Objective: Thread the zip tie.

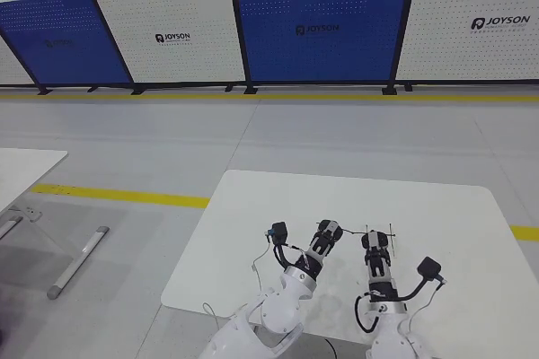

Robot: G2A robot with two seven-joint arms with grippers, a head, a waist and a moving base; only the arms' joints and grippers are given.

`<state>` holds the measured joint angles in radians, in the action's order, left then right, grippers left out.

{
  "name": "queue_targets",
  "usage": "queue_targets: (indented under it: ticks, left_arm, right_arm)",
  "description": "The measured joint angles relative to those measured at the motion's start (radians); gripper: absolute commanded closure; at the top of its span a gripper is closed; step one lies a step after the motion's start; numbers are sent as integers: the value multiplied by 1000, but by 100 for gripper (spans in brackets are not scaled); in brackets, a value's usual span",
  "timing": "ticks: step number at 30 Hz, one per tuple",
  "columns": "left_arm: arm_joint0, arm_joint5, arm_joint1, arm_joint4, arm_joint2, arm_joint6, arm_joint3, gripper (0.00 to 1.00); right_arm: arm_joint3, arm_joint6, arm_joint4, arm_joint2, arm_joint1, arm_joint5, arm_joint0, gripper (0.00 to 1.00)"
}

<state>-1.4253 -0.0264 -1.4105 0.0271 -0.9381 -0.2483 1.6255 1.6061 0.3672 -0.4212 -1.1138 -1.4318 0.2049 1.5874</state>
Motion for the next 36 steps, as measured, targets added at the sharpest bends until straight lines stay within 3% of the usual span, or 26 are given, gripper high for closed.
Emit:
queue_targets:
  ticks: [9,11,17,25,36]
  left_arm:
    - [0,0,0,0,0,0,0,100]
    - [0,0,0,0,0,0,0,100]
    - [0,0,0,0,0,0,0,100]
    - [0,0,0,0,0,0,0,100]
    - [0,0,0,0,0,0,0,100]
  right_arm:
    - [3,-9,-5,-1,-3,-6,2,100]
    - [4,-13,-1,-2,-4,-8,1,82]
    - [7,-30,3,-7,-5,-4,0,71]
    - [14,-33,-7,-10,-6,6,5,69]
    - [7,-36,-41,-10,-8,-1,10,74]
